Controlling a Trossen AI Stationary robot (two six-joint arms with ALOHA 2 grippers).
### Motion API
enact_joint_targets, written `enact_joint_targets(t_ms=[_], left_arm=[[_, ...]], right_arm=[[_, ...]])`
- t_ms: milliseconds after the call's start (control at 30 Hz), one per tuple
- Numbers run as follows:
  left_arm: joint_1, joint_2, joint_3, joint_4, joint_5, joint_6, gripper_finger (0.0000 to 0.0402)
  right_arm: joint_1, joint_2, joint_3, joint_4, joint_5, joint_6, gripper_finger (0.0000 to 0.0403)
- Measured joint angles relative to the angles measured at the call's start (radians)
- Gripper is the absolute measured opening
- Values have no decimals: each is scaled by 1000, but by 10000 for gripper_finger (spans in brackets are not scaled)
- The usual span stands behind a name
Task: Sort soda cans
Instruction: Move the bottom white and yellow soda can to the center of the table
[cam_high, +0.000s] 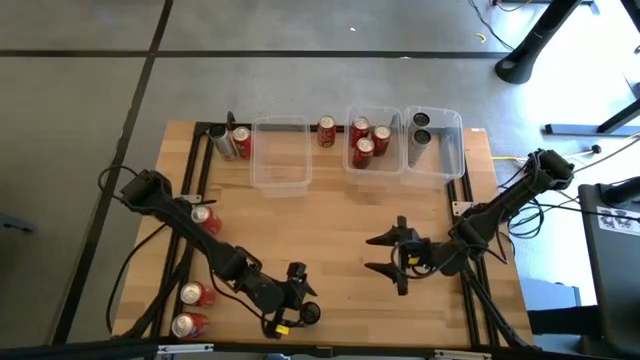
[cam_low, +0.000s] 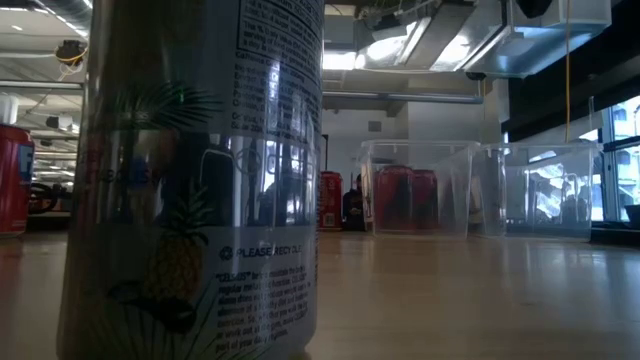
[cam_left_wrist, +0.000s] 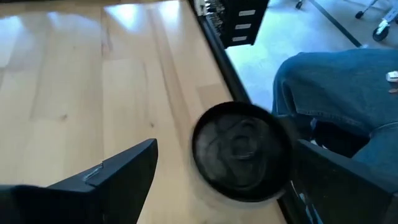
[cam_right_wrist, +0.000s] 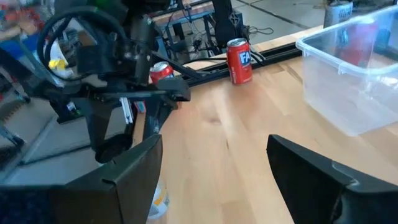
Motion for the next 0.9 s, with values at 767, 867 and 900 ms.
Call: enact_joint_targets(t_ms=[767,867,900], left_arm=[[18,40,0,19,37,27,249],[24,39,0,19,32,29,243],[29,37,0,18,24,34,243]], right_arm=[[0,7,-1,24,7,-22,287],[0,7,-1,26,-12,-22,287],[0,7,-1,29,-25,-22,287]])
